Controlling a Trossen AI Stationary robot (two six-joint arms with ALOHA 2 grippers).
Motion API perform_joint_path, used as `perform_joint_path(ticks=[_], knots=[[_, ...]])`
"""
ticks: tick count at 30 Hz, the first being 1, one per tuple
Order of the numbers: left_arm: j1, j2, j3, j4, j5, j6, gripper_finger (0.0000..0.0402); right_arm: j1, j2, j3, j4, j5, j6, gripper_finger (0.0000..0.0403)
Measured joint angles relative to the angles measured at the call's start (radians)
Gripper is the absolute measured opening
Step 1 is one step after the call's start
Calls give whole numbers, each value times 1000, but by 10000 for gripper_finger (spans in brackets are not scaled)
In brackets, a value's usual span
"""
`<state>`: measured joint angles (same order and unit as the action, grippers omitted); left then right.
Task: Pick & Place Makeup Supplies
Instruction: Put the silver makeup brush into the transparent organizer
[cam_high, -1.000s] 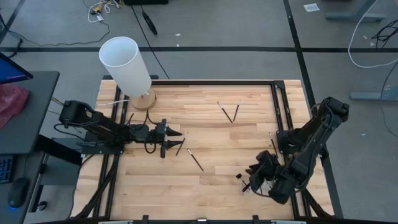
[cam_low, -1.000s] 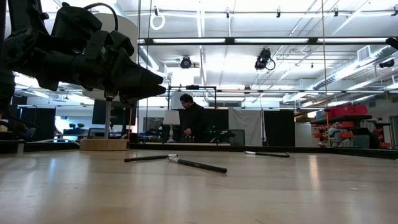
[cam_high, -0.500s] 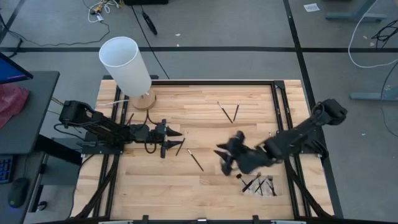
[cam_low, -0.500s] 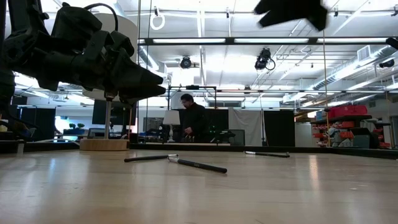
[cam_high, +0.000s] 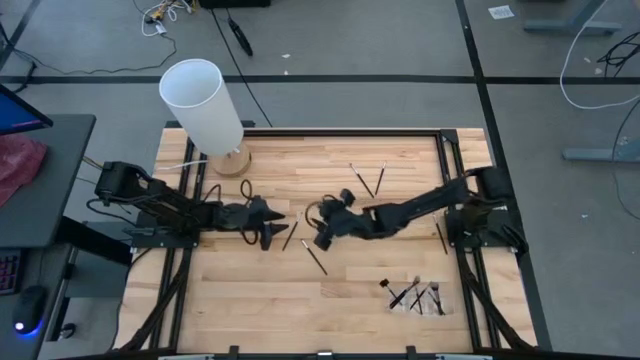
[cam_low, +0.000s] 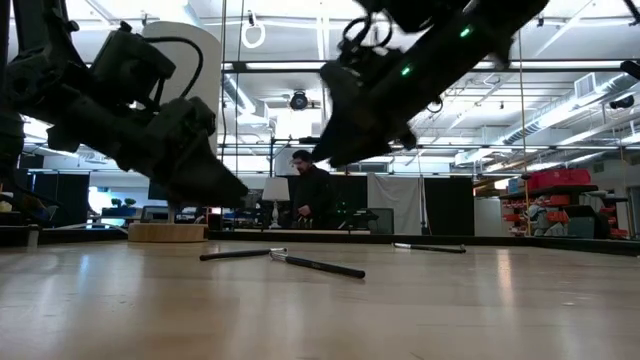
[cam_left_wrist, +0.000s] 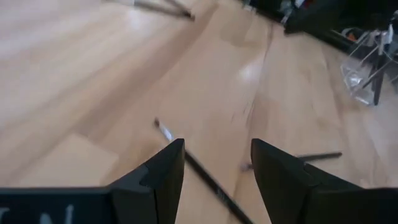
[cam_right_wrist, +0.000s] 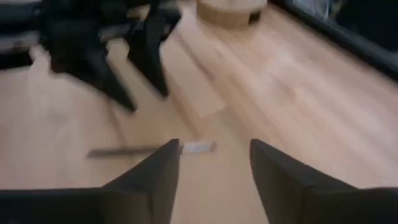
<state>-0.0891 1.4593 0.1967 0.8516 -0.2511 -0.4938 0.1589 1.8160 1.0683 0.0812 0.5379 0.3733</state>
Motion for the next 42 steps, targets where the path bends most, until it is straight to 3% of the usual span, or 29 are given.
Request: perform_joint_path(ticks=[4, 8, 12, 15, 22, 25, 32, 42], knots=[[-5, 0, 27, -131, 51, -106, 188, -59, 41, 0, 107, -21, -143, 237], [-38, 0, 115, -379, 36, -156, 182, -96, 47, 0, 120, -22, -223, 257], [-90, 0, 231, -593, -99, -183, 171, -104, 47, -32, 136, -22, -273, 261], [-148, 0, 276, -662, -242, -184, 163, -103, 47, -97, 207, -24, -283, 261], [-320, 0, 239, -664, -615, -268, 156, -62, 32, -269, 352, -35, -138, 261], [-360, 0, 220, -655, -722, -336, 156, -27, 26, -309, 380, -60, -88, 261], [-374, 72, 214, -527, -729, -336, 156, 46, -16, -316, 428, -84, -66, 261], [-357, 292, 218, -268, -713, -287, 156, 80, -29, -316, 695, -84, -78, 261]])
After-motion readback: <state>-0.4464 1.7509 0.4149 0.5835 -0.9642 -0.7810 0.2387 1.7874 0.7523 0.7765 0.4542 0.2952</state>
